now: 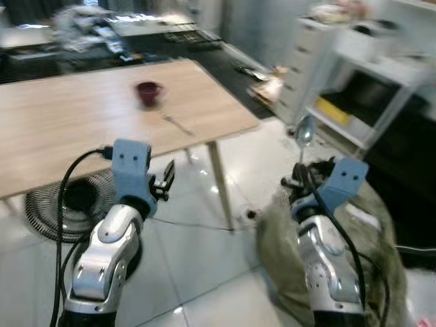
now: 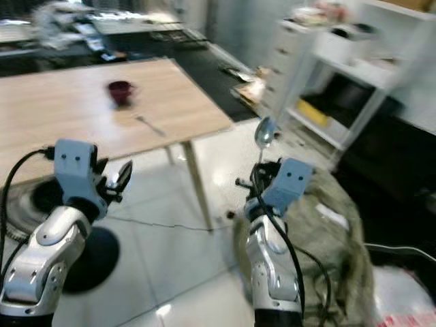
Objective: Setting the table
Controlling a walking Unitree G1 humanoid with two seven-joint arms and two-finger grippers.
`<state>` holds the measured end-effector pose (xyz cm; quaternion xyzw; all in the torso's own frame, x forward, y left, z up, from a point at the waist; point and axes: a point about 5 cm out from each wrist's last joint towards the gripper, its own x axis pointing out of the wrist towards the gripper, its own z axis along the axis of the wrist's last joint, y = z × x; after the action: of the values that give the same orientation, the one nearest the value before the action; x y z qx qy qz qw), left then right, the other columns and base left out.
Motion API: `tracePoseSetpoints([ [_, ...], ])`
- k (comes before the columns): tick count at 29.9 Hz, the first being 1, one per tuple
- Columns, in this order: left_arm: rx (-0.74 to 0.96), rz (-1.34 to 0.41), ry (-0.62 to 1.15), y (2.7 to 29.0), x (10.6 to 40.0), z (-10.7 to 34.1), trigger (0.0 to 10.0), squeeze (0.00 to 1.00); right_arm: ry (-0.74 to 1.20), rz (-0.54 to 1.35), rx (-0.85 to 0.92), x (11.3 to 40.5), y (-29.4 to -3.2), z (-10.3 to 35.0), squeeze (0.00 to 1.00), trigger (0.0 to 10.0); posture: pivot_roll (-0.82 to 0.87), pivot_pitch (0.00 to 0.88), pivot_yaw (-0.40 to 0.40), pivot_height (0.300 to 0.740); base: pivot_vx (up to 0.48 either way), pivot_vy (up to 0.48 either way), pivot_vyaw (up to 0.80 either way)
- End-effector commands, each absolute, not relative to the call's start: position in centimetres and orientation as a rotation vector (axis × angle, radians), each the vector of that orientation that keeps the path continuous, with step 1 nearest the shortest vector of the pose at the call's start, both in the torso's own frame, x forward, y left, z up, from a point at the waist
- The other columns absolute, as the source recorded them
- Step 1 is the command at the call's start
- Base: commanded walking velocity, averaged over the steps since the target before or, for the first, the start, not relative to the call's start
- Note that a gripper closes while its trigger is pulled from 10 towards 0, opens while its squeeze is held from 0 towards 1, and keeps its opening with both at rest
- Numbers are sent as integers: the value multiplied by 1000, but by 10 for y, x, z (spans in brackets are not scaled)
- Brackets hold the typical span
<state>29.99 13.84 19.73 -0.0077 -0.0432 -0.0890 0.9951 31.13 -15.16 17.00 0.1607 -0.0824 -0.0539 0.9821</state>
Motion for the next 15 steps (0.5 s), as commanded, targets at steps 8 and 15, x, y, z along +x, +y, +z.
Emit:
tracePoseSetpoints([
  [8,-6,-182,-23,140,299,182,10000,0,-118,-96,275,310,-152,159,0,10000,-9,0,62,740,0,0,-788],
  [15,112,-182,241,158,284,102,10000,0,158,-51,18,295,-172,85,0,10000,-13,0,59,740,0,0,-760],
])
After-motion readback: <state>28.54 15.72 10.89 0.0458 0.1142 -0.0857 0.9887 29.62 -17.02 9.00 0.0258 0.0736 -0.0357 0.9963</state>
